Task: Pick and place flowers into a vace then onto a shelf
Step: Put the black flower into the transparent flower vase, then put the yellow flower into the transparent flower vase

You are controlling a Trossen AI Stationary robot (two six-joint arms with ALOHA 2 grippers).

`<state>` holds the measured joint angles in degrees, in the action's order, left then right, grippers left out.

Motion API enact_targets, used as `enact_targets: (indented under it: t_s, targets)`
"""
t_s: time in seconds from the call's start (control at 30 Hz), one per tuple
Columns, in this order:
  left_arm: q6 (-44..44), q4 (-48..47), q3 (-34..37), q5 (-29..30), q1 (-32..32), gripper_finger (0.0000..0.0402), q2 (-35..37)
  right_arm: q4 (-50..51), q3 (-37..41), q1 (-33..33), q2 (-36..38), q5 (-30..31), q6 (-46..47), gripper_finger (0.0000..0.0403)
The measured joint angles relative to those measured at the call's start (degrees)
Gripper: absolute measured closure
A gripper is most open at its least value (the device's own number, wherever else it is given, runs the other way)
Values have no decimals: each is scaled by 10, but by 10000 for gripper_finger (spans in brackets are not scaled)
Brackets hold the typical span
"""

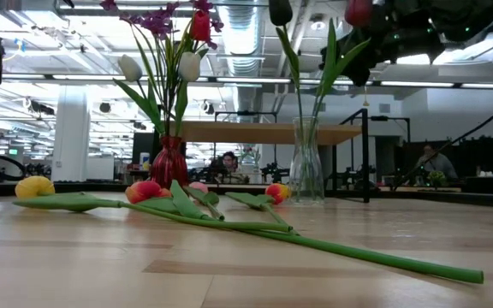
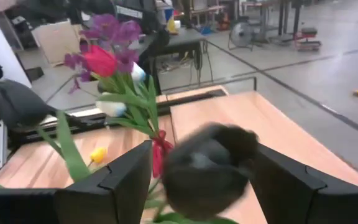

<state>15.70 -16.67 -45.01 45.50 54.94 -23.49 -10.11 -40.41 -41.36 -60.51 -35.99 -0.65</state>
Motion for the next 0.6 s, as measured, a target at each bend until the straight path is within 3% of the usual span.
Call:
enact_targets:
  t_s: [0.3,0.6]
  targets:
    - [-4,-5,0,2,0,319,0,10,-76,2,12,-3,-31,156]
    - [-4,-4,0,18,0,319,0,7,-178,78,44,-108,-87,165]
